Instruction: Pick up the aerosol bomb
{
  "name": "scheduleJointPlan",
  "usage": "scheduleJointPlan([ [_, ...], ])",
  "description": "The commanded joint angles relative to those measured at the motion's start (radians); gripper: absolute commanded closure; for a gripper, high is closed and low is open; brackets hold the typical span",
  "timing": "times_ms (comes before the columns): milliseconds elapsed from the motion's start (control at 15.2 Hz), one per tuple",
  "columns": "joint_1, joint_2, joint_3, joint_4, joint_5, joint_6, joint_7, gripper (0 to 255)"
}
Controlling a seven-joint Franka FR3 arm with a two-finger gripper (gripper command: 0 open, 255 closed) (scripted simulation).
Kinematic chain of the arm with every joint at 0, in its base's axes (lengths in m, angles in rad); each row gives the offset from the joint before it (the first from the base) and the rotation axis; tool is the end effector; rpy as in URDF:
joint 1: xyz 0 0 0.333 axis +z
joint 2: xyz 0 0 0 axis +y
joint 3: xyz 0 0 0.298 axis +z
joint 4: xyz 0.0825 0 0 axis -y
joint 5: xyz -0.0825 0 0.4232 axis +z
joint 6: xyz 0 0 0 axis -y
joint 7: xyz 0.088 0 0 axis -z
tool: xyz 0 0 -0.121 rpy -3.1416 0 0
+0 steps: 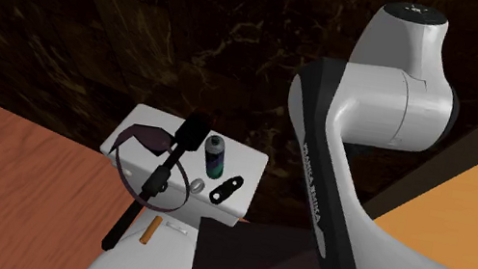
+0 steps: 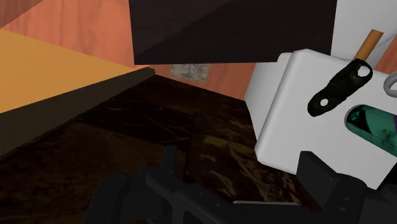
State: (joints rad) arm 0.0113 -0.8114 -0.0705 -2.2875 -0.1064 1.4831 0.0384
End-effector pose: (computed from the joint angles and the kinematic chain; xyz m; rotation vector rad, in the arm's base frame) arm 0.3420 -0.0400 0.5990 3.0839 -0.1318 0.0085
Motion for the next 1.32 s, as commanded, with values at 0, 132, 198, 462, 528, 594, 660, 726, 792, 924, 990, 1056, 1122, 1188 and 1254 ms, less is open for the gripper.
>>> scheduleJointPlan([
  [0, 0.0, 0.0, 0.0, 0.0, 0.0, 0.0, 0.0, 0],
  [132, 0.019, 0.008, 0.045, -0.013, 0.019, 0.029, 0.033, 0],
  [198, 0.029, 0.013, 0.068, -0.018, 0.029, 0.043, 0.05, 0],
  [462, 0.065, 0.046, 0.159, -0.029, 0.061, 0.103, 0.116, 0],
  [528, 0.073, 0.056, 0.182, -0.029, 0.068, 0.118, 0.133, 0],
  [594, 0.082, 0.068, 0.205, -0.029, 0.074, 0.134, 0.15, 0],
  [660, 0.09, 0.081, 0.228, -0.027, 0.08, 0.149, 0.166, 0],
  [726, 0.097, 0.095, 0.252, -0.025, 0.085, 0.164, 0.183, 0],
  [792, 0.104, 0.11, 0.275, -0.021, 0.089, 0.179, 0.2, 0],
  [924, 0.117, 0.143, 0.322, -0.011, 0.094, 0.208, 0.235, 0],
  [990, 0.123, 0.161, 0.345, -0.005, 0.095, 0.223, 0.252, 0],
  [1056, 0.128, 0.179, 0.369, 0.002, 0.096, 0.237, 0.27, 0],
  [1122, 0.132, 0.199, 0.393, 0.01, 0.095, 0.251, 0.288, 0],
  [1188, 0.136, 0.22, 0.417, 0.019, 0.093, 0.265, 0.306, 0],
  [1254, 0.14, 0.241, 0.441, 0.03, 0.09, 0.278, 0.325, 0],
])
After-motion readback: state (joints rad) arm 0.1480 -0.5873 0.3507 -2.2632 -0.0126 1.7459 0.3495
